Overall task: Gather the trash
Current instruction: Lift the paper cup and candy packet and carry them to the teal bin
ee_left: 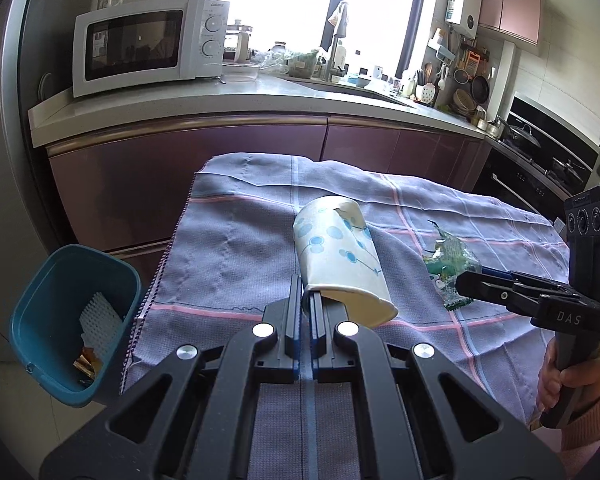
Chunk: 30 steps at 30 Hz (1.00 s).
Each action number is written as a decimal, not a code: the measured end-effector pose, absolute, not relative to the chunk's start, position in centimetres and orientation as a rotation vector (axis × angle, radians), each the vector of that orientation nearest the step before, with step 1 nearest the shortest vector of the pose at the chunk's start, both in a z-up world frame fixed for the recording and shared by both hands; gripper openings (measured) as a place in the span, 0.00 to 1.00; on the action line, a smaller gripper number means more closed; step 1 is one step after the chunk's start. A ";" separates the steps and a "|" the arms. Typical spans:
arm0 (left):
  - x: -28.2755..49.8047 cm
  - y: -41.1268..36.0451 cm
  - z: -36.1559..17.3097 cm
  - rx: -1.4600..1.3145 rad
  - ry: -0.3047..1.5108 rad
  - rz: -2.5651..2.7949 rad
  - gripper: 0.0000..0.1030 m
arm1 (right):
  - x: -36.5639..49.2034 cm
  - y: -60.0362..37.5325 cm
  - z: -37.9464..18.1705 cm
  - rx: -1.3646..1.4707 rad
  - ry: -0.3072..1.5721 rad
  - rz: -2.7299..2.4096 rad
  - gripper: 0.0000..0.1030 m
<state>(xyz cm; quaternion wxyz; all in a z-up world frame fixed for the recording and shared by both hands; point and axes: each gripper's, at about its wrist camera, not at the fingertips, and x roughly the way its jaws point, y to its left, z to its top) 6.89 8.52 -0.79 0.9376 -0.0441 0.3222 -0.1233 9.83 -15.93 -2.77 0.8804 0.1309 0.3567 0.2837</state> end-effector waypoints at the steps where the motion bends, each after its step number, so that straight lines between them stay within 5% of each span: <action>1: 6.8 8.7 -0.8 -0.090 0.657 -0.247 0.04 | 9.8 -15.7 -2.7 0.271 0.744 0.595 0.33; 30: 5.0 13.3 -0.3 -0.141 0.631 -0.169 0.04 | 10.0 -10.6 -2.3 0.220 0.760 0.680 0.33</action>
